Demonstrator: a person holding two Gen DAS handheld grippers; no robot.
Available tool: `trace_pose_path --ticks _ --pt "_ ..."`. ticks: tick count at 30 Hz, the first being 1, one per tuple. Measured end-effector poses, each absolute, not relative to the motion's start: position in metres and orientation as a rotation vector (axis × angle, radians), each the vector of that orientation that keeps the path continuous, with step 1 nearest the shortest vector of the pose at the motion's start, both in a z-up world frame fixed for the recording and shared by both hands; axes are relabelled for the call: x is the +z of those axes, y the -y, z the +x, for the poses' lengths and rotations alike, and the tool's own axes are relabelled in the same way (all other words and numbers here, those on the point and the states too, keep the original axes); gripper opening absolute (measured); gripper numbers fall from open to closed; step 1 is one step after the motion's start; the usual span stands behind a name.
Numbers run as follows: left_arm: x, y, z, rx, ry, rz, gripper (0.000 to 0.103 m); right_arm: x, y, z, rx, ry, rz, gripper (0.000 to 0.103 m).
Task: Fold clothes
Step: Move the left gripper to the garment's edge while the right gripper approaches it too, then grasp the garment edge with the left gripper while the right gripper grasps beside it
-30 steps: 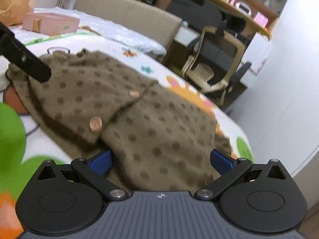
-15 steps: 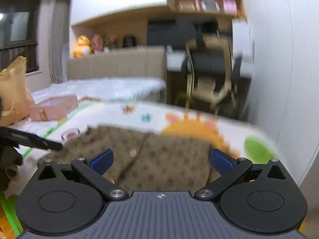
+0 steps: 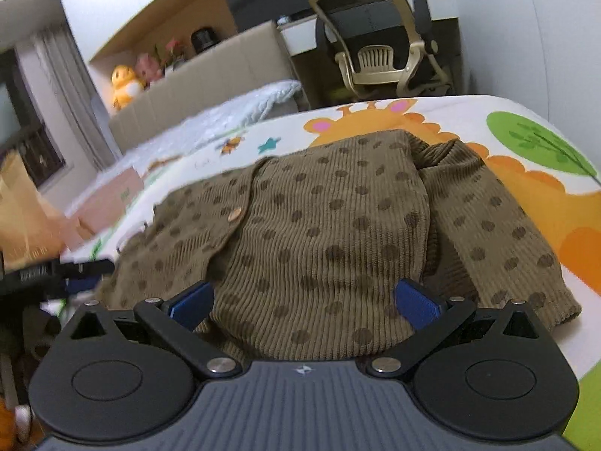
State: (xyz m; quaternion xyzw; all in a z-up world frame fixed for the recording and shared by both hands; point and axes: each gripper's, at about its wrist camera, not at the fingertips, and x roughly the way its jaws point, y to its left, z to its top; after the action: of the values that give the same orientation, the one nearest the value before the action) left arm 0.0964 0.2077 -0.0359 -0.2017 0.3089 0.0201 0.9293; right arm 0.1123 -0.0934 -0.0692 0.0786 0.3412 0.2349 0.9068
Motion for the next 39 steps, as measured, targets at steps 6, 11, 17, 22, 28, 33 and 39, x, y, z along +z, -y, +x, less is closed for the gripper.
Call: trace_pose_path --ticks 6,11,17,22,28,33,39 --pt "-0.035 -0.204 0.112 -0.029 -0.659 -0.417 0.059 -0.044 0.054 0.086 0.546 -0.569 -0.09 0.103" --pt "-0.033 -0.205 0.115 -0.092 -0.677 -0.433 0.041 -0.027 0.002 0.065 0.656 -0.441 -0.291 0.103" --pt "-0.015 -0.211 0.123 -0.147 -0.665 -0.453 0.031 -0.049 -0.082 0.066 0.748 -0.432 -0.465 0.096" --pt "-0.009 -0.212 0.127 -0.203 -0.661 -0.501 0.031 -0.066 -0.139 0.072 0.768 -0.431 -0.581 0.084" --pt "-0.011 -0.217 0.132 -0.266 -0.651 -0.576 0.033 -0.069 -0.146 0.082 0.703 -0.442 -0.549 0.055" --pt "0.002 -0.25 0.124 -0.225 -0.552 -0.668 0.084 -0.064 -0.132 0.08 0.691 -0.449 -0.505 0.049" --pt "-0.015 -0.268 0.135 -0.193 -0.628 -0.754 0.089 -0.056 -0.114 0.081 0.665 -0.455 -0.419 0.036"
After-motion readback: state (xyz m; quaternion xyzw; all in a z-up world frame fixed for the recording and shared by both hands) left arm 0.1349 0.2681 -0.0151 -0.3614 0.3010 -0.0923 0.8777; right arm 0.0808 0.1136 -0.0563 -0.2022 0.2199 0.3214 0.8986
